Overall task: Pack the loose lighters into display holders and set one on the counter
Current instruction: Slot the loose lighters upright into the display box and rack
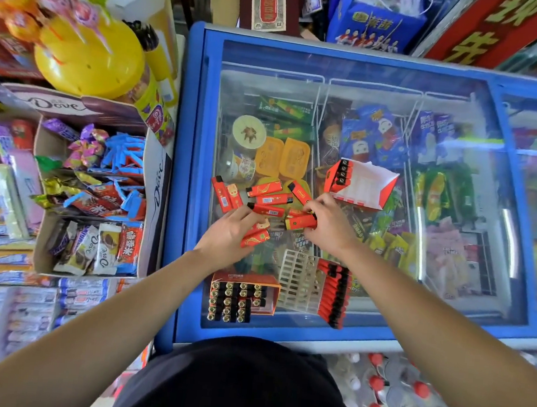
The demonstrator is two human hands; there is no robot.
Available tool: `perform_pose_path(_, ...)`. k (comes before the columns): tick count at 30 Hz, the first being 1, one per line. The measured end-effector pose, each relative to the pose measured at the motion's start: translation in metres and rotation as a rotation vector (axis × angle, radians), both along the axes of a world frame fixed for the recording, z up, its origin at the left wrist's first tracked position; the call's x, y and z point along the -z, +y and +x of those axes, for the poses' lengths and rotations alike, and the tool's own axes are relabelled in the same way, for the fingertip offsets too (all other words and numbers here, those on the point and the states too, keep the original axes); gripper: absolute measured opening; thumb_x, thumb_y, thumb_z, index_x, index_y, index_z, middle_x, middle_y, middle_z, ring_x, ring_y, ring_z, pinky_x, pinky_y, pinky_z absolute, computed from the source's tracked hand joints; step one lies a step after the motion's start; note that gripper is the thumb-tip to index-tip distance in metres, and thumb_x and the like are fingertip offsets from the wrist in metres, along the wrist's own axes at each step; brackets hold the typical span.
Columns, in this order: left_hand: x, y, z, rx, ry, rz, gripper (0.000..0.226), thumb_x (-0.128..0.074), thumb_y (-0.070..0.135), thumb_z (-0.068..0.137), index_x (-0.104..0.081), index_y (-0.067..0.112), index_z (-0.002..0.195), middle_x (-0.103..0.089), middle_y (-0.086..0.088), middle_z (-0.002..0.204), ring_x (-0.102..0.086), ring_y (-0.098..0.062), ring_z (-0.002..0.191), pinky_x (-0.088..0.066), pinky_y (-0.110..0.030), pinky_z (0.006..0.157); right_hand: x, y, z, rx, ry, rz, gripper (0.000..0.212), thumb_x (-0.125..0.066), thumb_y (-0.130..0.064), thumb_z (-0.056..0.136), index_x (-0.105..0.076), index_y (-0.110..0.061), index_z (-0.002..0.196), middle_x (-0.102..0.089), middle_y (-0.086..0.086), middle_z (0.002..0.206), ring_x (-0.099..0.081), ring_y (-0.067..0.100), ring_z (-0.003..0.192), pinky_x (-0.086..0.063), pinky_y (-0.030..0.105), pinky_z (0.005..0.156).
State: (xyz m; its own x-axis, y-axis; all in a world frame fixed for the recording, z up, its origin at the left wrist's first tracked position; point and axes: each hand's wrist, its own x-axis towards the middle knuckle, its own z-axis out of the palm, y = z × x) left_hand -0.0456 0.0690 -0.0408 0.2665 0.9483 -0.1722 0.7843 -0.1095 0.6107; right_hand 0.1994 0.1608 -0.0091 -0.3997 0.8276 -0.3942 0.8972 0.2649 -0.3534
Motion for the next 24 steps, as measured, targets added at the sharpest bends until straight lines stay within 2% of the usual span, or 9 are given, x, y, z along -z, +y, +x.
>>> perform_pose_path(3,0.0,-0.007,-0.006,-0.053,0.077,0.062,0.061,-0.089,0.031,0.072,-0.064,0.018,0.126,-0.063,0.0,0.114,-0.063,-0.025,0.103,-0.059,-0.046,0.079,0.002,-0.003,0.002,-0.032,-0.058,0.018,0.052,-0.077,-0.018,0.081,-0.062,-0.014,0.131,-0.056,0.005,0.116,-0.05,0.028,0.117,-0.052,0.045,0.092)
perform_pose_path(5,0.0,-0.009,-0.007,-0.102,0.125,0.049,0.064,-0.089,0.04,0.07,-0.066,0.018,0.125,-0.066,-0.001,0.111,-0.065,-0.026,0.101,-0.059,-0.045,0.082,0.003,-0.003,0.002,-0.025,-0.051,0.019,0.048,-0.075,-0.017,0.084,-0.063,-0.015,0.13,-0.057,0.004,0.117,-0.05,0.026,0.117,-0.052,0.044,0.092)
perform_pose_path(9,-0.001,-0.008,-0.006,-0.133,0.126,-0.059,0.063,-0.085,0.046,0.075,-0.066,0.019,0.129,-0.064,0.0,0.117,-0.062,-0.023,0.108,-0.056,-0.04,0.083,0.003,-0.001,0.002,-0.02,0.02,-0.007,0.026,-0.074,-0.017,0.086,-0.071,-0.014,0.112,-0.06,0.0,0.104,-0.06,0.022,0.098,-0.052,0.036,0.082)
perform_pose_path(11,-0.003,-0.006,-0.006,-0.141,0.103,-0.1,0.06,-0.083,0.044,0.077,-0.066,0.019,0.13,-0.062,0.001,0.118,-0.059,-0.022,0.11,-0.054,-0.039,0.085,0.005,0.001,0.004,0.031,0.061,-0.044,0.008,-0.074,-0.019,0.086,-0.07,-0.017,0.092,-0.061,-0.002,0.089,-0.061,0.02,0.081,-0.053,0.04,0.074)
perform_pose_path(13,-0.004,-0.005,-0.006,-0.141,0.078,-0.096,0.052,-0.082,0.038,0.079,-0.068,0.018,0.125,-0.061,0.001,0.114,-0.059,-0.021,0.106,-0.055,-0.038,0.083,0.006,0.002,0.006,0.123,0.106,-0.112,0.008,-0.073,-0.022,0.085,-0.066,-0.021,0.084,-0.066,-0.002,0.079,-0.063,0.019,0.07,-0.056,0.049,0.072)
perform_pose_path(15,-0.005,-0.006,-0.008,-0.144,0.062,-0.075,0.044,-0.081,0.032,0.08,-0.071,0.018,0.12,-0.061,0.002,0.11,-0.061,-0.021,0.1,-0.056,-0.037,0.079,0.005,0.004,0.008,0.211,0.164,-0.182,0.007,-0.074,-0.026,0.087,-0.066,-0.025,0.088,-0.071,-0.002,0.08,-0.069,0.019,0.071,-0.058,0.052,0.073)
perform_pose_path(19,-0.005,-0.008,-0.008,-0.165,0.078,-0.047,0.04,-0.077,0.03,0.078,-0.073,0.02,0.116,-0.068,0.003,0.105,-0.065,-0.022,0.095,-0.057,-0.037,0.076,-0.005,0.003,0.011,0.373,0.33,-0.317,0.013,-0.07,-0.023,0.093,-0.069,-0.022,0.106,-0.075,-0.003,0.096,-0.075,0.016,0.081,-0.061,0.051,0.08)
perform_pose_path(21,-0.005,-0.01,-0.007,-0.2,0.059,-0.031,0.035,-0.075,0.027,0.077,-0.073,0.019,0.112,-0.069,0.002,0.1,-0.064,-0.022,0.091,-0.057,-0.036,0.077,-0.017,-0.004,0.009,0.483,0.465,-0.395,0.017,-0.066,-0.018,0.097,-0.066,-0.022,0.113,-0.074,-0.001,0.104,-0.075,0.016,0.089,-0.061,0.049,0.083)
perform_pose_path(24,-0.004,-0.012,-0.008,-0.214,0.067,0.024,0.03,-0.071,0.021,0.08,-0.074,0.014,0.109,-0.07,-0.001,0.096,-0.063,-0.023,0.087,-0.059,-0.038,0.074,-0.041,-0.021,0.004,0.711,0.753,-0.582,0.032,-0.056,-0.005,0.1,-0.059,-0.01,0.132,-0.071,0.01,0.115,-0.072,0.02,0.101,-0.061,0.046,0.087)
